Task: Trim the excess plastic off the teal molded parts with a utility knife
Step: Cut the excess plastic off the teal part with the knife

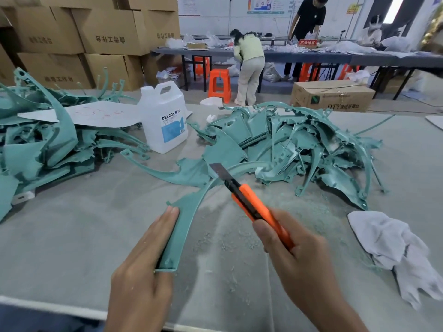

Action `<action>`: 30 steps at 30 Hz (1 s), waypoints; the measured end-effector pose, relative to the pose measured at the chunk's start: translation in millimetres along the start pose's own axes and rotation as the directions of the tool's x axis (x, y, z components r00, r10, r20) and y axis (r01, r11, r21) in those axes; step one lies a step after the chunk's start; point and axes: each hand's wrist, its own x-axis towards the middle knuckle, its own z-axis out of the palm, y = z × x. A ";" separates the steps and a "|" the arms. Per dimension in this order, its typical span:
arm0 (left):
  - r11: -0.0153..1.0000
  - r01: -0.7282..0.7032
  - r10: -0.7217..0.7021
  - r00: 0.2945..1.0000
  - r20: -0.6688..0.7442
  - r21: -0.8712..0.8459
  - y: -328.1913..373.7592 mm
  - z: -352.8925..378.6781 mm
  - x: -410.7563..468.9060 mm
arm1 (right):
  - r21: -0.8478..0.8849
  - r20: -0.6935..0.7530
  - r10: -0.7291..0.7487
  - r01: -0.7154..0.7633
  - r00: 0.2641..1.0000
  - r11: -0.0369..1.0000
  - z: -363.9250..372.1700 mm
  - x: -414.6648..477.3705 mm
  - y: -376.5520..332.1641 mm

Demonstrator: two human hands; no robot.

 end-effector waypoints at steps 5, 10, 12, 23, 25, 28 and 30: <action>0.997 0.065 -0.066 0.997 -0.048 -0.031 -8.3 -4.9 -5.5 | -0.099 -0.125 0.266 -0.279 0.956 0.955 -10.0 26.3 50.9; 1.000 0.020 -0.021 0.998 0.057 0.020 -11.7 -6.6 0.7 | 0.255 -0.154 0.441 -0.396 0.884 0.882 -21.7 29.6 48.5; 0.995 -0.028 0.018 0.994 0.104 0.095 -10.2 1.4 4.7 | 0.516 0.006 0.437 -0.377 0.899 0.769 -15.8 25.8 24.2; 0.993 -0.077 0.084 0.993 -0.081 0.089 10.9 24.5 12.8 | 0.682 0.144 0.464 -0.427 0.874 0.593 10.3 16.9 -24.8; 0.982 0.055 -0.063 0.997 -0.039 -0.182 7.0 12.1 17.2 | 0.736 0.238 0.528 -0.506 0.815 0.449 1.5 22.0 -20.6; 0.959 -0.173 0.194 0.978 0.077 -0.223 20.1 1.8 26.3 | 0.689 0.536 0.494 -0.693 0.685 0.213 -2.6 19.3 -21.0; 0.924 -0.343 0.362 0.928 0.094 -0.171 35.3 0.5 35.6 | 0.633 0.680 0.380 -0.764 0.627 0.127 3.1 9.2 -24.5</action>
